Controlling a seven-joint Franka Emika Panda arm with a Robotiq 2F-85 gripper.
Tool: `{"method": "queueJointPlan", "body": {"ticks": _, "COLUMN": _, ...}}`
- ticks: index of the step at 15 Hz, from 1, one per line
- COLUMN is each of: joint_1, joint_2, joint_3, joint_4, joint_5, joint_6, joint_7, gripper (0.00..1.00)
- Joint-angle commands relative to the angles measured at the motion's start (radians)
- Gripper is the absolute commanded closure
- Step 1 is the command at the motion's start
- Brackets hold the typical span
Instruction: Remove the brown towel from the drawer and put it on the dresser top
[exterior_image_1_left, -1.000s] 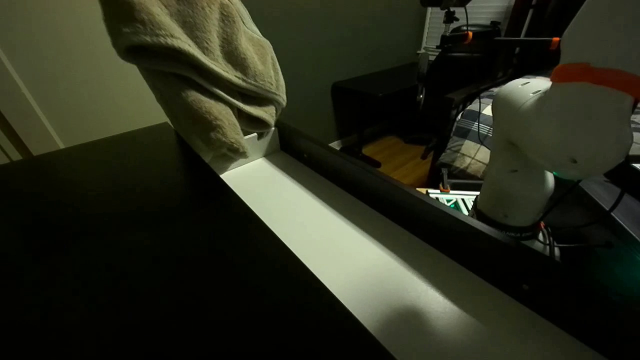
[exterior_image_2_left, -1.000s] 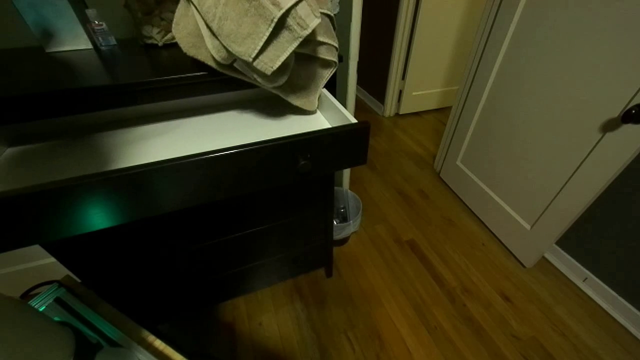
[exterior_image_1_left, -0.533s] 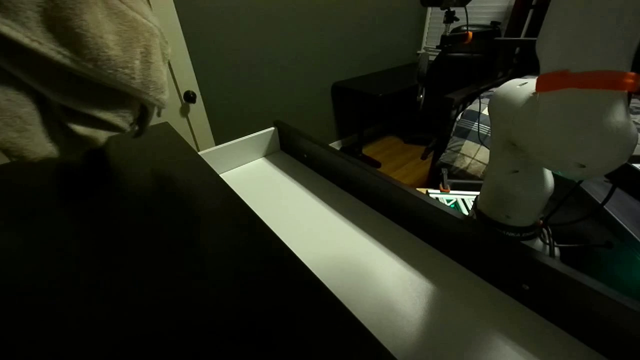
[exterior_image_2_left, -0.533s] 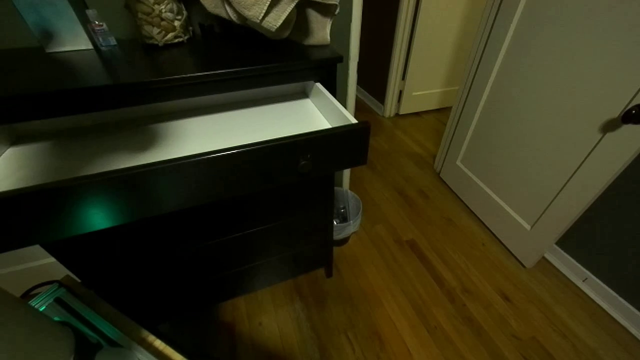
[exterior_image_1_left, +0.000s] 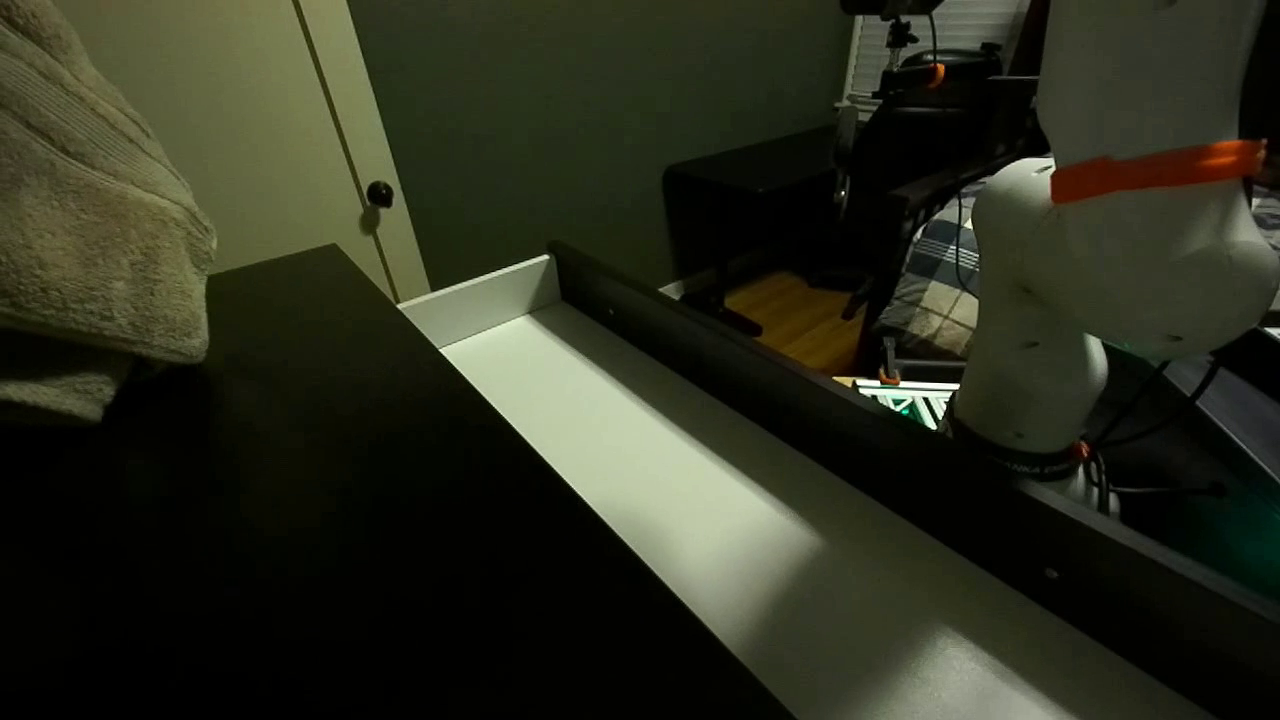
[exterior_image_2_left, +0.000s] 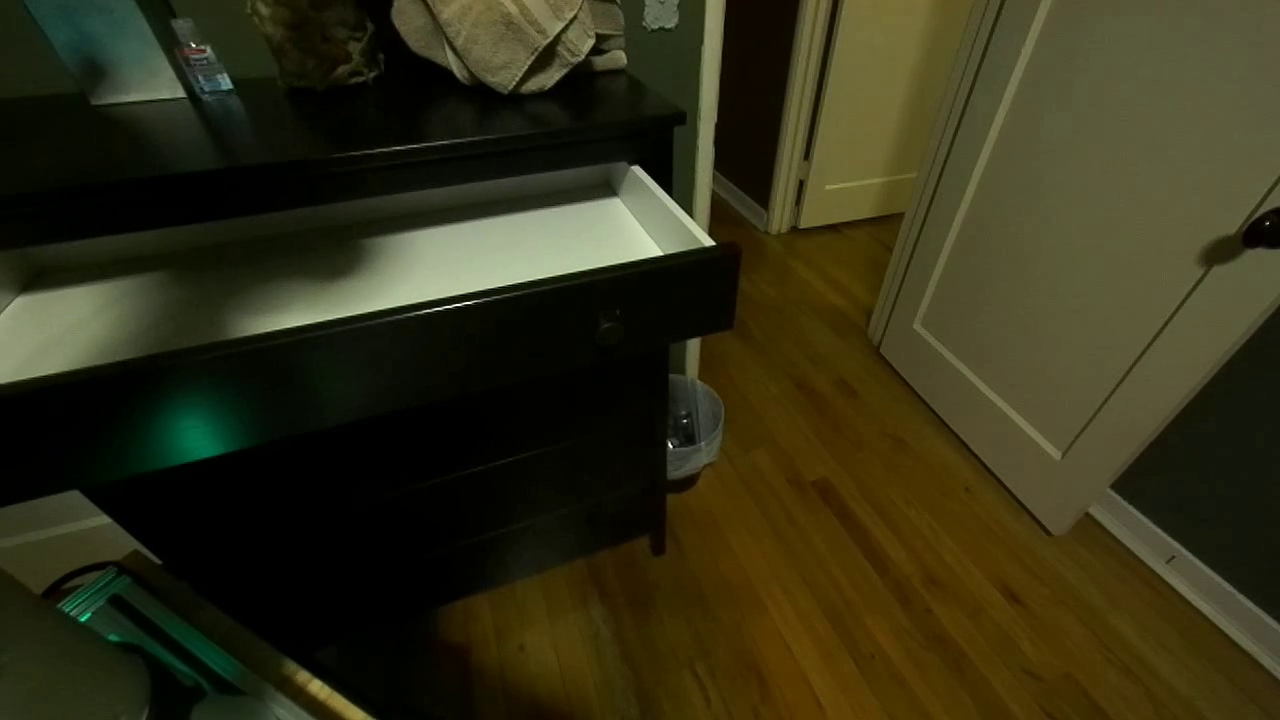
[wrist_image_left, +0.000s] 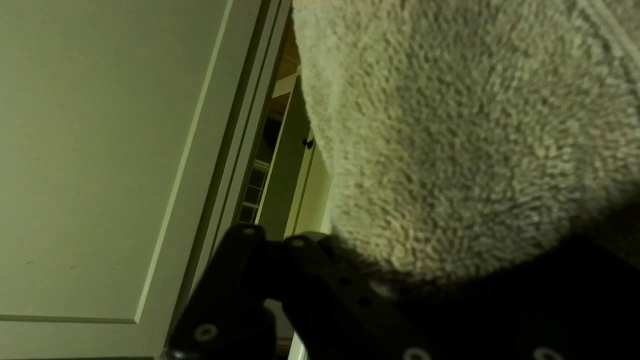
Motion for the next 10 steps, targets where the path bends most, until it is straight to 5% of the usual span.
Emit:
{"method": "queueJointPlan", "body": {"ticks": 1, "joint_1": -0.015, "joint_2": -0.008, "joint_3": -0.002, "joint_4": 0.000, "joint_5": 0.050, "joint_6": -0.055, "joint_7": -0.054, "gripper": 0.96}}
{"method": "queueJointPlan", "body": {"ticks": 10, "joint_1": -0.070, "joint_2": -0.065, "joint_3": 0.075, "joint_4": -0.125, "joint_5": 0.660, "joint_6": -0.176, "joint_7": -0.453, "gripper": 0.96}}
